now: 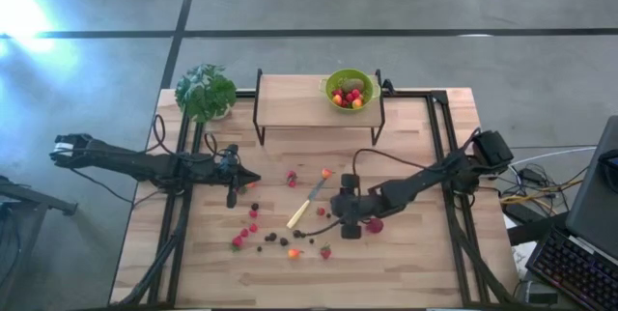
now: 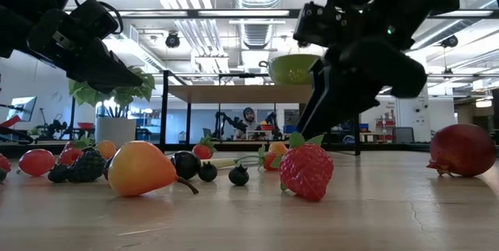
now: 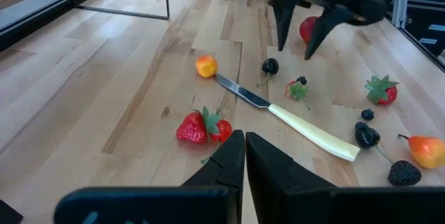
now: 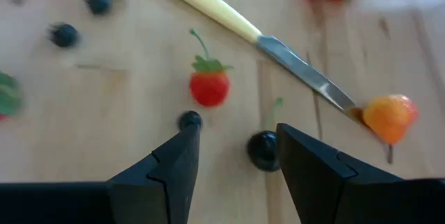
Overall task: Pick & Place Fruit
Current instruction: Put the black cherry into the green strainer bowl
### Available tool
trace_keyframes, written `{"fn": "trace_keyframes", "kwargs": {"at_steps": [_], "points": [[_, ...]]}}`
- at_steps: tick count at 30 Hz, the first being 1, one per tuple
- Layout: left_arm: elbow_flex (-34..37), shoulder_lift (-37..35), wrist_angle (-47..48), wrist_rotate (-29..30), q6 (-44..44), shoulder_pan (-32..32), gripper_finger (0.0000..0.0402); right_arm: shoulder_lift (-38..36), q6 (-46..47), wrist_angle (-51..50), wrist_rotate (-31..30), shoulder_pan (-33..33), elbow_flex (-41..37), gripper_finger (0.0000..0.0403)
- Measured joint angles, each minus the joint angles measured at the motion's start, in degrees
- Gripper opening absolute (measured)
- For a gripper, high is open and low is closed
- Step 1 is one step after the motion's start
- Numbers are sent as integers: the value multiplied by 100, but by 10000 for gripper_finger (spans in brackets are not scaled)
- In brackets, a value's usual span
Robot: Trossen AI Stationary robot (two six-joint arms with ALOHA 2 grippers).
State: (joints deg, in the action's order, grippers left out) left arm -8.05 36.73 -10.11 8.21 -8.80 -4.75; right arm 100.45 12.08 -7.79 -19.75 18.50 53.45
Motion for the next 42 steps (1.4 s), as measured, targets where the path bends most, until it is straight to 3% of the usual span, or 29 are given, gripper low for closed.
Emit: {"fn": "trace_keyframes", "kwargs": {"at_steps": [10,27,42], "points": [[-1,0,4,1,-2,2,20,251,175,62,-126,-112,0,167],[-2,0,15,1,-1,2,20,612,454,153,-156,-329,-6,194],[0,0,39,2,0,0,20,607,459,149,-116,-330,-11,107]]}}
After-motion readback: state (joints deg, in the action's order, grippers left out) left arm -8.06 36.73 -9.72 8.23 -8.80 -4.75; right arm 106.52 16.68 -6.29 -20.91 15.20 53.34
